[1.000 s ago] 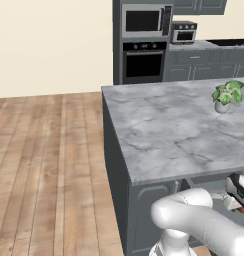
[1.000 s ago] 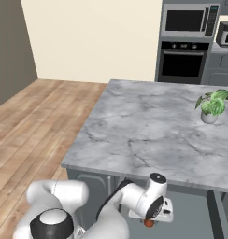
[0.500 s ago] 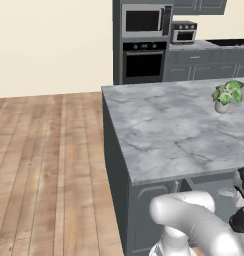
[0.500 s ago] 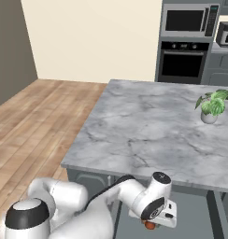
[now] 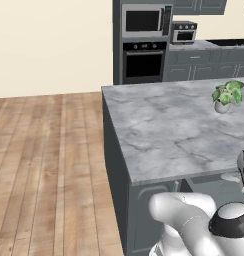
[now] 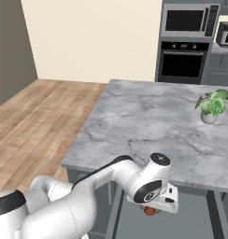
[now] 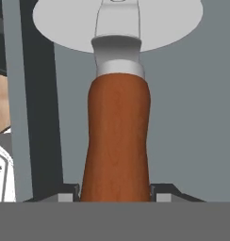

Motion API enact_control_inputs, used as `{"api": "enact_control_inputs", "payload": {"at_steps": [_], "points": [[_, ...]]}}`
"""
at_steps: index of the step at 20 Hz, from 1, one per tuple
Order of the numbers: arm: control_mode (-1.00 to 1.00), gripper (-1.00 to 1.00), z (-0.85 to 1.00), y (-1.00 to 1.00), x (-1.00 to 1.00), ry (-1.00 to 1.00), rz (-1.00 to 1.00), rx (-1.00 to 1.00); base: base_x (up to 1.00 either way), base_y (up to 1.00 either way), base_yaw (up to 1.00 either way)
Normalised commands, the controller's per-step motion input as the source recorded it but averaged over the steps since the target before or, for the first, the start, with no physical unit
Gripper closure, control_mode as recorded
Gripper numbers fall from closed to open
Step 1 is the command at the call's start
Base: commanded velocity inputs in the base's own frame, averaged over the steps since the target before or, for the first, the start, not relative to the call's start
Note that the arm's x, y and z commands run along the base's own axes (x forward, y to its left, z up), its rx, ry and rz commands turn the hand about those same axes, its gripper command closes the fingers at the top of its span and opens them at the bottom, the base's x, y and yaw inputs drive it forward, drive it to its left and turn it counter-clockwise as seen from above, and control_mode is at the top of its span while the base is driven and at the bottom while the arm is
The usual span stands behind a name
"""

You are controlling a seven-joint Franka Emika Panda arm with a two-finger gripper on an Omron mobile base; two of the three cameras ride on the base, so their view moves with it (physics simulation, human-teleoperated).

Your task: Take the pizza cutter from the drawer on the right and place it on the dining counter for cutting.

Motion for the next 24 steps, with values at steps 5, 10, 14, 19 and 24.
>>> {"api": "enact_control_inputs", "payload": {"at_steps": [5, 10, 14, 19, 24], "points": [[-1.0, 1.0, 0.69, 0.03, 0.0, -0.04, 0.0, 0.0, 0.0, 0.0, 0.0], [-1.0, 1.0, 0.66, 0.21, 0.02, -0.03, 0.0, 0.0, 0.0, 0.0, 0.0], [-1.0, 1.0, 0.58, 0.57, 0.14, -0.01, 0.0, -0.04, 0.0, 0.0, 0.0], [-1.0, 1.0, 0.38, 0.82, 0.26, 0.0, -0.02, -0.09, 0.0, 0.0, 0.0], [-1.0, 1.0, 0.25, 0.92, 0.14, 0.0, -0.08, -0.1, 0.0, 0.0, 0.0]]}}
